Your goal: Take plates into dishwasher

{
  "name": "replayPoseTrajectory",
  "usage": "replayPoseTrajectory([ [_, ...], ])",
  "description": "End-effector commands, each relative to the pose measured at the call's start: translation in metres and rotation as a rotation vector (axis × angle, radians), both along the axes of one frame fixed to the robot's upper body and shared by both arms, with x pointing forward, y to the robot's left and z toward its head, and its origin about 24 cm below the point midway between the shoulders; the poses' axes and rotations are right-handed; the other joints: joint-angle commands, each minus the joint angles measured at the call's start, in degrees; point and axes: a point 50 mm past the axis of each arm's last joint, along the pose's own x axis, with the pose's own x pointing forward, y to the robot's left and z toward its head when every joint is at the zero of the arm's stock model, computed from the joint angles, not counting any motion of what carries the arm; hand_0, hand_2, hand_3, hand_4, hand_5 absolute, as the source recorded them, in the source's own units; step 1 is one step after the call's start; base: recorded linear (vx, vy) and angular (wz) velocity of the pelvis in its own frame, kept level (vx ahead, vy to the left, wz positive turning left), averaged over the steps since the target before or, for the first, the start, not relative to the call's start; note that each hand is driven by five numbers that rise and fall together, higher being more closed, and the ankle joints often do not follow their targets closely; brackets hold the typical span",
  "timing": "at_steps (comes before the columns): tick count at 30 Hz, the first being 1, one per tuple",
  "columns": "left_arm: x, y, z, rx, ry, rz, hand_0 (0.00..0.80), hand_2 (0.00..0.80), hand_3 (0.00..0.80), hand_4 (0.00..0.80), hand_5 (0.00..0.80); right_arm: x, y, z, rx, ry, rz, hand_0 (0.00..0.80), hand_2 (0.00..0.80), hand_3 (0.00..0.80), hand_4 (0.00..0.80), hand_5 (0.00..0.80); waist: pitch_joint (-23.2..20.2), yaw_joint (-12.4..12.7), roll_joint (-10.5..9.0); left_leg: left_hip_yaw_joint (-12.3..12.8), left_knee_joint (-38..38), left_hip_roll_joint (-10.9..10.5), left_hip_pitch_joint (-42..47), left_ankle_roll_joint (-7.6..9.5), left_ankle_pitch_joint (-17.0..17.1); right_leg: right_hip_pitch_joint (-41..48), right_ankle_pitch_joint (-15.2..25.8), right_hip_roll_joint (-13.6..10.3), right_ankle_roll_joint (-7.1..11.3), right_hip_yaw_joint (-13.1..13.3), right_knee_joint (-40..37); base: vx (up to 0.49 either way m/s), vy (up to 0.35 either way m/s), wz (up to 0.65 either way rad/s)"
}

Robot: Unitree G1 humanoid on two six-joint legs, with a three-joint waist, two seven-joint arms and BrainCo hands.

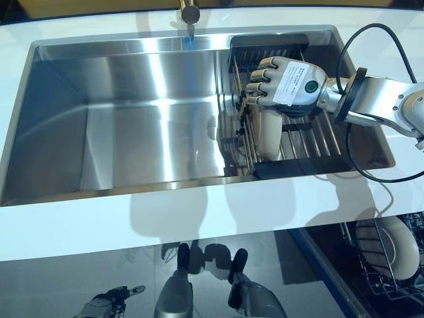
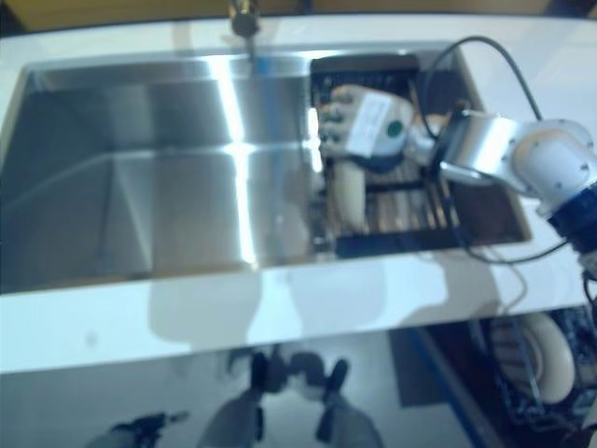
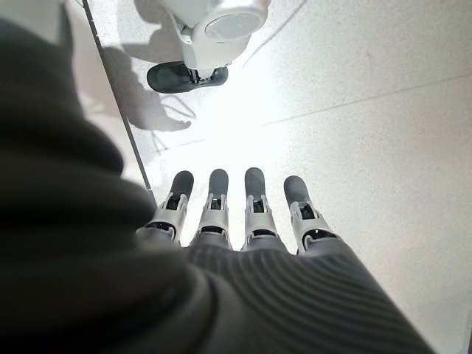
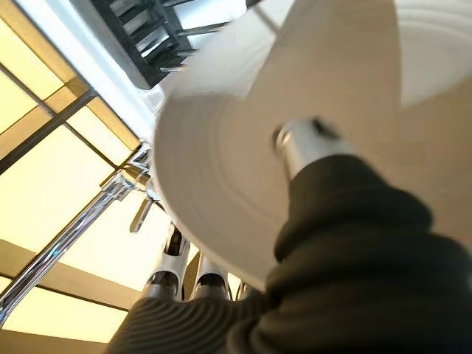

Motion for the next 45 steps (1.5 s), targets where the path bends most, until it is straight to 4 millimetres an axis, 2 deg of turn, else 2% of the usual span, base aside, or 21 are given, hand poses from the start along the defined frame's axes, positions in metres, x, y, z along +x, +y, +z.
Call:
replayPoseTrajectory([
  [1, 0.008, 0.014, 0.008, 0.036, -0.019, -0.002, 0.000, 0.000, 0.000, 0.000, 0.000, 0.001, -0.003, 0.002, -0.035, -0.031, -0.018, 0.800, 0.800, 0.800, 0.800, 0.800, 1.04, 1.38, -1.62, 1.99, -0.25, -0.06, -2.24, -1.31, 0.63, 1.60, -0.91, -2.53, 6.90, -0.78, -0.04, 0.000, 0.000, 0.00],
  [14, 0.004, 0.015, 0.008, 0.029, -0.008, -0.001, 0.000, 0.000, 0.000, 0.000, 0.000, 0.000, -0.009, 0.010, -0.033, -0.099, -0.024, 0.800, 0.800, 0.800, 0.800, 0.800, -1.14, 0.69, -1.71, 2.47, -0.25, -0.05, -0.71, -1.24, 0.16, 2.89, -1.25, -2.50, 6.93, -0.35, -0.04, 0.000, 0.000, 0.00],
  [21, -0.006, 0.014, 0.004, 0.035, 0.011, 0.010, 0.000, 0.000, 0.000, 0.000, 0.000, -0.001, -0.028, 0.039, 0.081, -0.247, -0.078, 0.800, 0.800, 0.800, 0.800, 0.800, -4.40, -0.31, -2.58, 3.00, -0.25, 0.09, 1.49, -1.32, -0.54, 4.86, -1.81, -2.11, 7.08, 0.34, -0.04, 0.009, 0.000, -0.01],
  [27, -0.014, 0.012, 0.001, 0.038, 0.030, 0.018, 0.000, 0.000, 0.000, 0.000, 0.000, -0.010, -0.042, 0.070, 0.176, -0.389, -0.101, 0.800, 0.800, 0.800, 0.800, 0.800, -7.54, -1.46, -2.86, 3.69, -0.25, 0.15, 3.75, -1.33, -1.26, 6.45, -2.20, -1.87, 7.23, 1.28, -0.04, 0.022, 0.010, -0.06],
  [32, -0.026, 0.012, -0.002, 0.044, 0.063, 0.017, 0.000, 0.000, 0.000, 0.000, 0.000, -0.018, -0.060, 0.098, 0.261, -0.512, -0.191, 0.800, 0.800, 0.800, 0.800, 0.800, -10.92, -2.52, -2.93, 4.73, -0.25, 0.40, 6.45, -1.26, -2.31, 8.13, -2.79, -1.64, 7.21, 2.37, -0.04, 0.046, 0.021, -0.08],
  [35, -0.034, 0.014, -0.004, 0.047, 0.090, 0.009, 0.000, 0.000, 0.000, 0.000, 0.000, -0.021, -0.076, 0.112, 0.308, -0.538, -0.305, 0.800, 0.800, 0.800, 0.800, 0.800, -12.92, -3.28, -3.15, 5.70, -0.25, 0.77, 7.90, -1.31, -2.89, 8.74, -2.98, -1.47, 7.33, 3.22, -0.04, 0.054, 0.008, -0.20],
  [39, -0.043, 0.015, -0.005, 0.050, 0.114, -0.015, 0.000, 0.000, 0.000, 0.000, 0.000, -0.024, -0.103, 0.122, 0.383, -0.547, -0.476, 0.800, 0.800, 0.800, 0.800, 0.800, -14.58, -4.24, -3.29, 7.09, -0.25, 1.35, 9.34, -1.48, -3.28, 9.02, -2.82, -1.41, 7.63, 4.21, -0.04, 0.031, -0.005, -0.21],
  [45, -0.047, 0.017, -0.004, 0.057, 0.128, -0.059, 0.000, 0.000, 0.000, 0.000, 0.000, -0.030, -0.144, 0.128, 0.492, -0.518, -0.700, 0.800, 0.800, 0.800, 0.800, 0.800, -15.89, -5.96, -3.15, 9.32, -0.25, 2.01, 11.49, -1.55, -3.88, 9.06, -2.47, -0.98, 7.84, 5.80, -0.04, 0.012, -0.009, -0.26],
])
